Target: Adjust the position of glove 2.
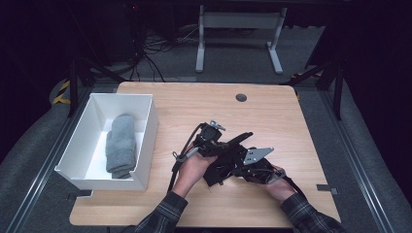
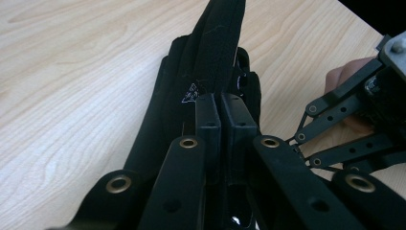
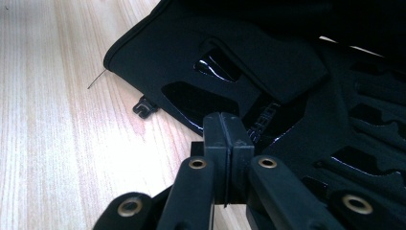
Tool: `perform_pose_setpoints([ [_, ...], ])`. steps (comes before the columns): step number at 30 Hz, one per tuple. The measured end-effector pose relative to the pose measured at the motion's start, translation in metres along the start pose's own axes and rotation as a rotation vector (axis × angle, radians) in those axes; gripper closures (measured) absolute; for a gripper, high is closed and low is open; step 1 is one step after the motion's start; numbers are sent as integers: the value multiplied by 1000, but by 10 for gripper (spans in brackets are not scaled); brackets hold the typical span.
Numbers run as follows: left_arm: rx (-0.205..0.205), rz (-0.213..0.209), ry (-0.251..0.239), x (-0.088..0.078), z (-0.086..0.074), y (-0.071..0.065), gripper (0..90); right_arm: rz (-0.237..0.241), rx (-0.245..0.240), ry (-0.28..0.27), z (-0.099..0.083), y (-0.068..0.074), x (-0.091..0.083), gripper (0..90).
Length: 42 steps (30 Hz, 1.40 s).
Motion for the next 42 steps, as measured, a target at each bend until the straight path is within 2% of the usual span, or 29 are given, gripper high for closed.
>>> perform_pose_setpoints([
  [8,-4,-31,25,9,-4,-4,872,-3,2,-1,0,0,0,900],
  [17,-3,-46,58,21,-11,-7,871,-13,11,-6,-2,-6,-7,900],
  [33,1,-57,127,47,-24,-12,870,-103,108,-35,-26,-45,-42,900],
  [42,3,-57,157,55,-30,-12,865,-142,131,-34,-33,-58,-49,900],
])
Point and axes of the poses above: each handheld gripper's, and its own axes: x roughly forward along the jaws, z roughly out of its top, y roughly to its left, the point moved 5 cm from there along x, roughly forward along the jaws, and after that the axes turned 10 degrees about -z, right-handed, at the moved point
